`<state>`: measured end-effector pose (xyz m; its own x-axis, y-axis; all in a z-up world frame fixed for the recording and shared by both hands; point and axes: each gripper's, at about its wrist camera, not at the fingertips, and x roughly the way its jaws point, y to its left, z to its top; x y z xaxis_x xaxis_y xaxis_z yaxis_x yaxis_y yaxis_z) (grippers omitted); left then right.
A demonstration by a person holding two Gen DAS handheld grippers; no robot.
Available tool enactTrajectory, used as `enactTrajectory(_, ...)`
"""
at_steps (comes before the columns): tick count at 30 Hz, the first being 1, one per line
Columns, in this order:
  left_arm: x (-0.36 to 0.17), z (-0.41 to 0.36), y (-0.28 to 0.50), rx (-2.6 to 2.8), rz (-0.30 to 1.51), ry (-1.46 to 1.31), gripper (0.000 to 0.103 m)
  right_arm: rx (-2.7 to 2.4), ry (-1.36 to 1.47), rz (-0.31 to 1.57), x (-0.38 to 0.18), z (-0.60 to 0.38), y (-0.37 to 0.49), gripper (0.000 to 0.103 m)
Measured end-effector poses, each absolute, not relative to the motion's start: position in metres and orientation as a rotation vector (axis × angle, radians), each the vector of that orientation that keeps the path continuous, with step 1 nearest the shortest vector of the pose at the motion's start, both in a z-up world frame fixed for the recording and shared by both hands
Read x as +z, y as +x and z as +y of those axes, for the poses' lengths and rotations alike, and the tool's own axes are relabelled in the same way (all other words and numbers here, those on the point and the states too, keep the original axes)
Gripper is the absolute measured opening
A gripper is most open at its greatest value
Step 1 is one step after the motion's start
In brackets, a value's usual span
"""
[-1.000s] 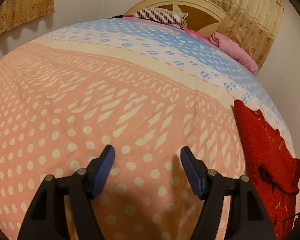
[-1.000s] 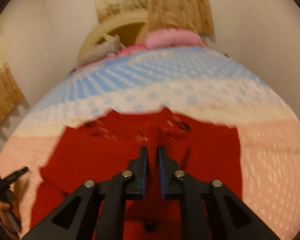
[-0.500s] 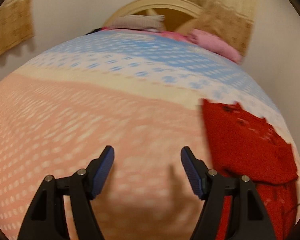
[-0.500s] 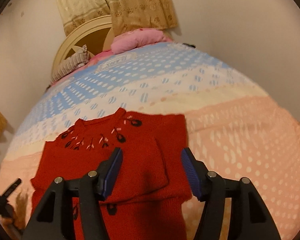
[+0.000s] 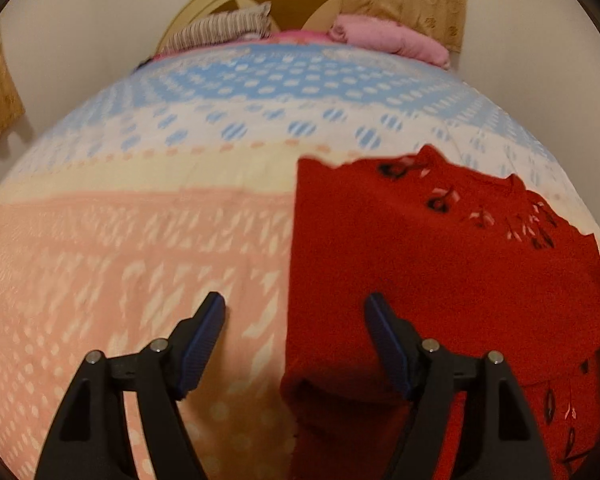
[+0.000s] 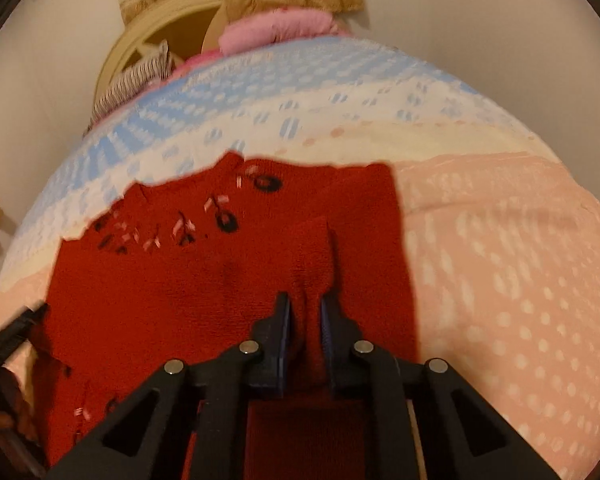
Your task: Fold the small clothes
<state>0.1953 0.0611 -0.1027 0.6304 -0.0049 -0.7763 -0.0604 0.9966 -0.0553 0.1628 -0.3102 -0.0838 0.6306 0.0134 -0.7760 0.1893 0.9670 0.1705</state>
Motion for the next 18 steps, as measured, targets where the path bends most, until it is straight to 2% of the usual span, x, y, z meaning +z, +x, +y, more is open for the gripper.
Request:
enactTrajectory(2,-0.104,0.067,0.195,0.039,0.893,-0.113,0.087,-0.114,0.246,0.856,-0.077,-0.313,0.150,0.014)
enactTrajectory(4,-0.107,0.070,0.195,0.051,0.903,-0.136,0.091,-0.114,0.224,0.876,-0.084,-0.314,0.144,0.015)
enactTrajectory(10,-0.101,0.073,0.187,0.055,0.898,-0.117,0.090,-0.096,0.315,0.869,-0.088,-0.332,0.138,0.044)
enactTrajectory(13,-0.083,0.073,0.168,0.036,0.828,-0.092,0.090,-0.149,0.340,0.761,-0.065,-0.334,0.117,0.044)
enactTrajectory(16,-0.075,0.063,0.155,0.002,0.788,-0.039,0.090,-0.191,0.202,0.659,-0.038,-0.314,0.094,0.044)
enactTrajectory(18,-0.080,0.055,0.155,0.003,0.796,0.000,0.090,-0.146,0.146,0.680,-0.034,-0.299,0.093,0.044)
